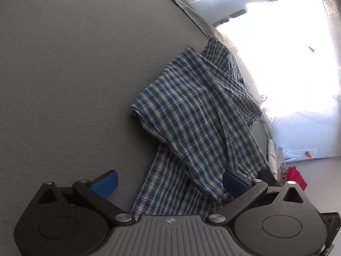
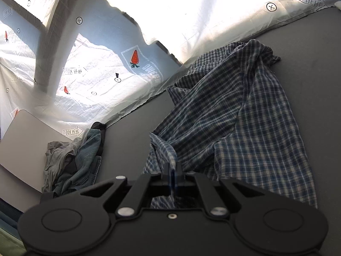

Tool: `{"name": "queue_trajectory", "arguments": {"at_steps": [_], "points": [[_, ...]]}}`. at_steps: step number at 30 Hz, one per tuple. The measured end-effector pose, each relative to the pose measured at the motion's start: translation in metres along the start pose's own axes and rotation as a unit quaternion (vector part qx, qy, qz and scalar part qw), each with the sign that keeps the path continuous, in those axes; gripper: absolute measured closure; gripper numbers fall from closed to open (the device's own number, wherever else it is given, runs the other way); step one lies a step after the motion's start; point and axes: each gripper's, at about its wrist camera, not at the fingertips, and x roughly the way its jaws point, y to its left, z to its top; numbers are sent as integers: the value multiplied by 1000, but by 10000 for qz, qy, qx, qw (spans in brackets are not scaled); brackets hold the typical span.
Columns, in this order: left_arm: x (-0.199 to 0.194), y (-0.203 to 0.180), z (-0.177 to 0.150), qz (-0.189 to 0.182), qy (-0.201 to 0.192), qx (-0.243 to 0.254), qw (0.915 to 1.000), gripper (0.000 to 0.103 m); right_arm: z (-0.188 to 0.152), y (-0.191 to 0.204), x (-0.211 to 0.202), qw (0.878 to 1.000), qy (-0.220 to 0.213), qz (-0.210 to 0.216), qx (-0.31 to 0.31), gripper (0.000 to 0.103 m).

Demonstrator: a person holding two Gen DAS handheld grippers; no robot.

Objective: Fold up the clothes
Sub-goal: 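Grasp the shirt side edge with the right gripper and pull it straight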

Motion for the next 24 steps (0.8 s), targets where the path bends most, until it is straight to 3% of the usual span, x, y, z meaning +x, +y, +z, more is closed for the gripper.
{"name": "queue_trajectory", "arguments": {"at_steps": [2, 8, 14, 24], "points": [[-12, -16, -15, 111, -172, 558, 9982, 0, -9, -2, -22, 9995, -149, 48, 292, 100], [-30, -30, -64, 340, -81, 1119, 9931, 0, -54, -18, -70, 9948, -270, -62, 984, 100], [-37, -25, -104, 682, 89, 1344, 9885, 0, -95, -32, -102, 9905, -158, -289, 1333, 100], [-47, -20, -149, 990, 357, 1639, 9808, 0, -145, -37, -135, 9887, 104, -583, 1374, 100]]}}
